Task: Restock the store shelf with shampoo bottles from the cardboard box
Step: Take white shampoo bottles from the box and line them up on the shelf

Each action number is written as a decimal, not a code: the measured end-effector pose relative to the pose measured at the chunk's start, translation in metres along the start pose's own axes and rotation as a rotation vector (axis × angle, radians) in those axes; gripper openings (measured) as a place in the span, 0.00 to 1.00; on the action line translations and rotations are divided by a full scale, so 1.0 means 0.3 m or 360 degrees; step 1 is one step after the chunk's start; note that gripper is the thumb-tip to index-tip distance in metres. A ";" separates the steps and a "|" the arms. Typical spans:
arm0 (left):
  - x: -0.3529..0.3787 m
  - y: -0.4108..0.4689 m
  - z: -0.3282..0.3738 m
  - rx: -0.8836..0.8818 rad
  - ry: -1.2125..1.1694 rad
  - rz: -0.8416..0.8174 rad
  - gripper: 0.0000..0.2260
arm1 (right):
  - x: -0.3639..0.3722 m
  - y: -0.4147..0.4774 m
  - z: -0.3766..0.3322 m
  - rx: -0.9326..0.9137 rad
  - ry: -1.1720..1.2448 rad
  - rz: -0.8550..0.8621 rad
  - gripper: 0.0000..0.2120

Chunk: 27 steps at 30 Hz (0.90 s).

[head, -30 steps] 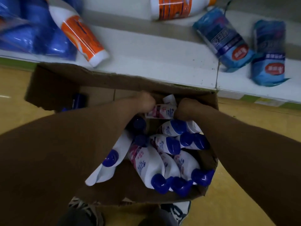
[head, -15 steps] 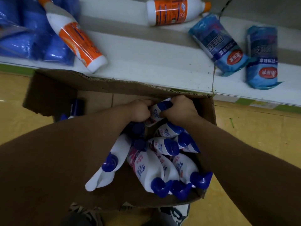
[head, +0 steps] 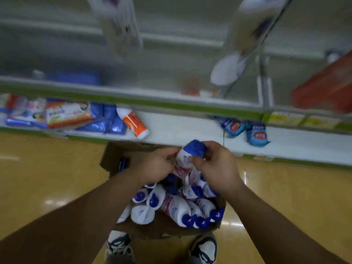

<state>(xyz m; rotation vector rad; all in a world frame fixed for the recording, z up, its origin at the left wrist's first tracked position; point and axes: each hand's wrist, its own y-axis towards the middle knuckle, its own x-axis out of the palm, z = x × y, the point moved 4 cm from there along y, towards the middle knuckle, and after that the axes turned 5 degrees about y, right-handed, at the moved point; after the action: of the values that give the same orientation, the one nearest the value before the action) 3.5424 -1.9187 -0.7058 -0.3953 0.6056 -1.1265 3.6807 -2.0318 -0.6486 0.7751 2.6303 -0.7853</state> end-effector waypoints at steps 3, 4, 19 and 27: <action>-0.075 -0.223 0.247 0.0071 -0.0223 0.0051 0.22 | -0.130 -0.138 -0.251 -0.0077 0.0064 -0.0067 0.15; -0.096 -0.291 0.321 0.0111 -0.0265 0.0074 0.22 | -0.172 -0.182 -0.332 -0.0100 0.0074 -0.0092 0.16; -0.453 -1.249 1.399 0.0548 -0.0268 0.0537 0.13 | -0.787 -0.835 -1.591 -0.0688 0.0077 -0.0292 0.14; -0.672 -1.485 1.727 0.0878 -0.0194 0.0852 0.10 | -0.899 -0.981 -2.047 -0.1038 -0.0008 -0.0128 0.13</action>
<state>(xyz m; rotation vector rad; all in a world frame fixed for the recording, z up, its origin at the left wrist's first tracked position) 3.4908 -1.9086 0.0046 0.1714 0.2470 -0.7033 3.6612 -1.9980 0.0830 0.4763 2.6669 0.0778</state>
